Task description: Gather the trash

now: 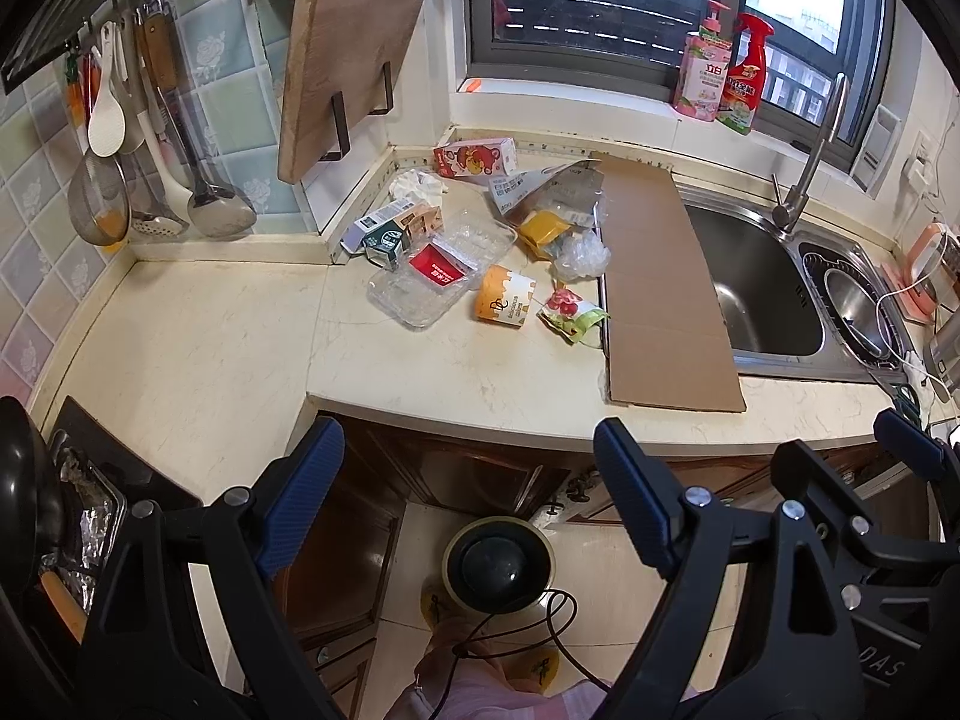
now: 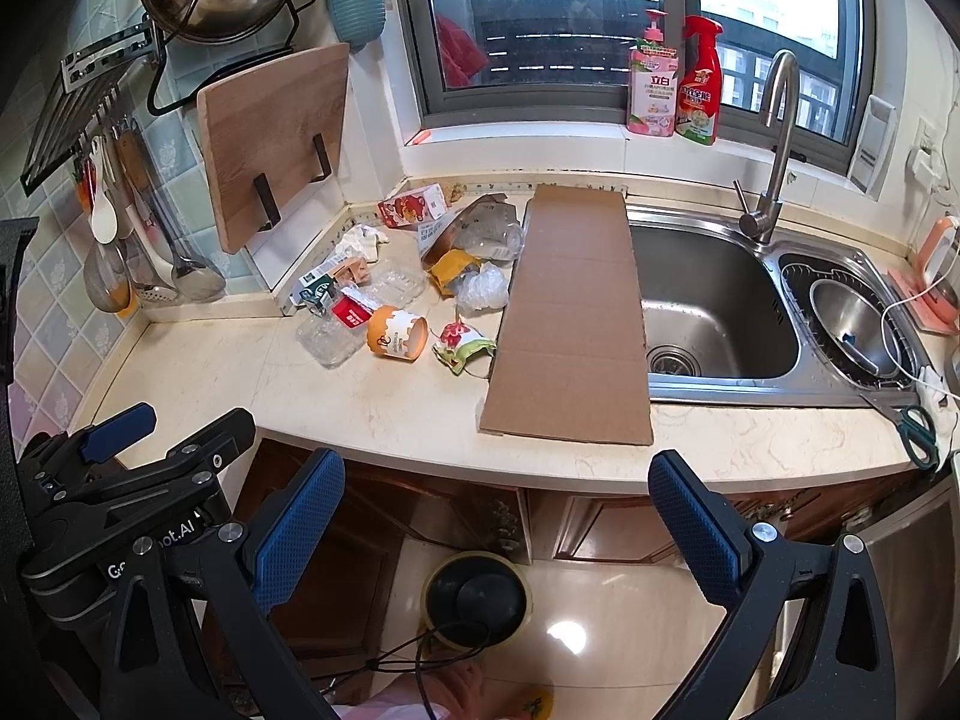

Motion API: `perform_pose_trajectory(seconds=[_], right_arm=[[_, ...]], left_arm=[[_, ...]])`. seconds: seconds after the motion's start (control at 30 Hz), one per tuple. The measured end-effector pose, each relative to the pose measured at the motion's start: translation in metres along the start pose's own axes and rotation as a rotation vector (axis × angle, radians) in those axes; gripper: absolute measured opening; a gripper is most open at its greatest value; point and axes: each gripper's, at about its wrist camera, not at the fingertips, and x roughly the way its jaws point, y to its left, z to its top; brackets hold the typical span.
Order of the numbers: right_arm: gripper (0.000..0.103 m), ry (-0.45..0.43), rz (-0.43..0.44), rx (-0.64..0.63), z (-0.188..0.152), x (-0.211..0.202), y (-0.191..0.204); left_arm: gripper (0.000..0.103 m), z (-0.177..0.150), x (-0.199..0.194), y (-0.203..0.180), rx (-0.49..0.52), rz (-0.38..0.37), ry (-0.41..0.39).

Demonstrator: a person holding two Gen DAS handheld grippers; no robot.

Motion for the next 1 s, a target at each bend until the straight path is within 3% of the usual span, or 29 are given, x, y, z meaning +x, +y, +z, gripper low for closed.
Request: perform_pose_trajectory(seconds=[0.5, 0.53, 1.0], right_arm=[[0.102, 0.003, 0.003, -0.001, -0.002, 0.0, -0.005], [0.102, 0.003, 0.001, -0.006, -0.013, -0.003, 0.012], [0.102, 0.01, 0.003, -0.014, -0.016, -0.004, 0.021]], left_arm=[[0.083, -0.004, 0.002, 0.004, -0.005, 0.001, 0.001], [0.083, -0.005, 0.002, 0.004, -0.006, 0.002, 0.0], [0.083, -0.016, -0.004, 0.016, -0.019, 0.003, 0.006]])
